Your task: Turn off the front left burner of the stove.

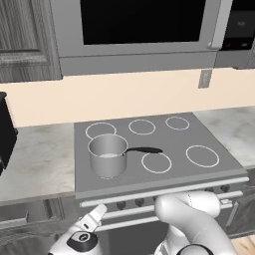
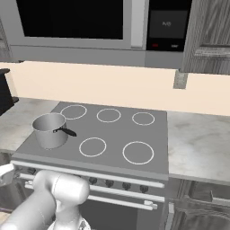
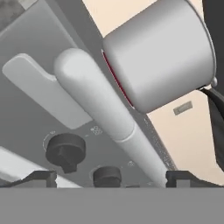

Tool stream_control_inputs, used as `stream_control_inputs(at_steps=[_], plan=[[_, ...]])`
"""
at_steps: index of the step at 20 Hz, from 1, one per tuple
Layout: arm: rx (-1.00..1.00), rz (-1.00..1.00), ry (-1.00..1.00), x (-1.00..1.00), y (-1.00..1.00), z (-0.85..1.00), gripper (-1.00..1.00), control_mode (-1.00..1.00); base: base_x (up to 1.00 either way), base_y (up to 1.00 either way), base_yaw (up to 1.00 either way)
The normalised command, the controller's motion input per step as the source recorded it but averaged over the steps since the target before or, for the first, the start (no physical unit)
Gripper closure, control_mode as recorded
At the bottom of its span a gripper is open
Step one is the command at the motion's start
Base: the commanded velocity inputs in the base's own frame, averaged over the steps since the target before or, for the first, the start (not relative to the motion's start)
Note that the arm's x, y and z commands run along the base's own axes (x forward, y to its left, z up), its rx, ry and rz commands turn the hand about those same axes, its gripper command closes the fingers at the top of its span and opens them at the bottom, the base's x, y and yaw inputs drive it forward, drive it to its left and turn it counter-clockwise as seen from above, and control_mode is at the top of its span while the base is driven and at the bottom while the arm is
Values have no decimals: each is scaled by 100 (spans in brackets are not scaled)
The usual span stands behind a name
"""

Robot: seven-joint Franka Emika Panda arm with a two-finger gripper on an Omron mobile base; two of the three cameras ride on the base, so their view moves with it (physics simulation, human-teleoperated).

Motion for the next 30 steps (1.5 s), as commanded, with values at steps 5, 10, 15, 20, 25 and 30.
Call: stream_control_inputs(at_steps=[5, 10, 15, 20, 25, 30], plan=[[7, 15, -6, 9, -1, -1, -100, -100, 0, 0, 0], [11, 10, -2, 3, -10, -7, -100, -100, 0, 0, 0], [14, 6, -4, 0, -18, -14, -100, -100, 0, 0, 0], [18, 0, -17, 6, -3, -16, -100, -100, 0, 0, 0], [17, 0, -25, 6, 0, -11, -100, -100, 0, 0, 0], [15, 0, -17, 11, 0, -1, -100, -100, 0, 0, 0]])
